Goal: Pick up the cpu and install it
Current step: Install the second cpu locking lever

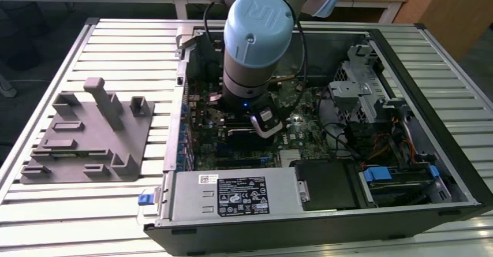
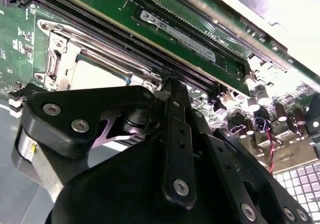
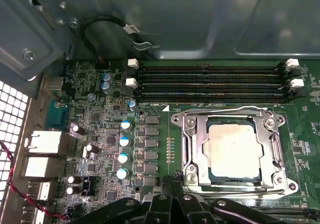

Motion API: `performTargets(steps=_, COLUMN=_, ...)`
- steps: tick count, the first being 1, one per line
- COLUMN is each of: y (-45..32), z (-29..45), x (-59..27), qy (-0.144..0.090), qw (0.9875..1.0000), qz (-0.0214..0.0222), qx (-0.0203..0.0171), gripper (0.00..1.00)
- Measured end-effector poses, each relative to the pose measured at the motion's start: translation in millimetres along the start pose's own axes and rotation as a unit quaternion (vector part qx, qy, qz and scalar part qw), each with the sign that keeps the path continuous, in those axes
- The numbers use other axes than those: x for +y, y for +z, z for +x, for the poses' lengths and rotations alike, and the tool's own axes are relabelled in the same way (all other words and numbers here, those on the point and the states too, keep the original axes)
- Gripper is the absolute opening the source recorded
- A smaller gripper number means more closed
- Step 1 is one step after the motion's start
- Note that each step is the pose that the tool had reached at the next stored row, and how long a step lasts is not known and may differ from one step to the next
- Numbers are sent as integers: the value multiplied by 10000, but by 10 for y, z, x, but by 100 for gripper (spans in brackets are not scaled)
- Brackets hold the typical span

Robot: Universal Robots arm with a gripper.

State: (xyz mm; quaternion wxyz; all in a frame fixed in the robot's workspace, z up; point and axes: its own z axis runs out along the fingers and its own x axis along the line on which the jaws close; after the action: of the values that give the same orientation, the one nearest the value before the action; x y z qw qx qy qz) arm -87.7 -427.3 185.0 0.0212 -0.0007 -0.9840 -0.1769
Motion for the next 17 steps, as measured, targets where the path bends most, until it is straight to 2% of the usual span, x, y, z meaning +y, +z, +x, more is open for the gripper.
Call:
performTargets(steps=5, y=-42, z=1, x=19, qy=1, qw=10000, qz=0, qx=-2, gripper=11)
performTargets(steps=10, y=-144, z=7, x=62, qy=19, qw=10000, qz=35, qx=-7, gripper=11)
performTargets(steps=11, y=-162, z=8, x=71, qy=26, qw=10000, qz=57, qx=-10, gripper=11)
performTargets(steps=13, y=-188, z=8, x=84, qy=46, qw=9999, qz=127, qx=-17, gripper=11)
performTargets(steps=14, y=-197, z=8, x=89, qy=60, qw=9998, qz=172, qx=-22, gripper=11)
performTargets(steps=17, y=-216, z=7, x=102, qy=115, qw=9993, qz=350, qx=-41, gripper=11)
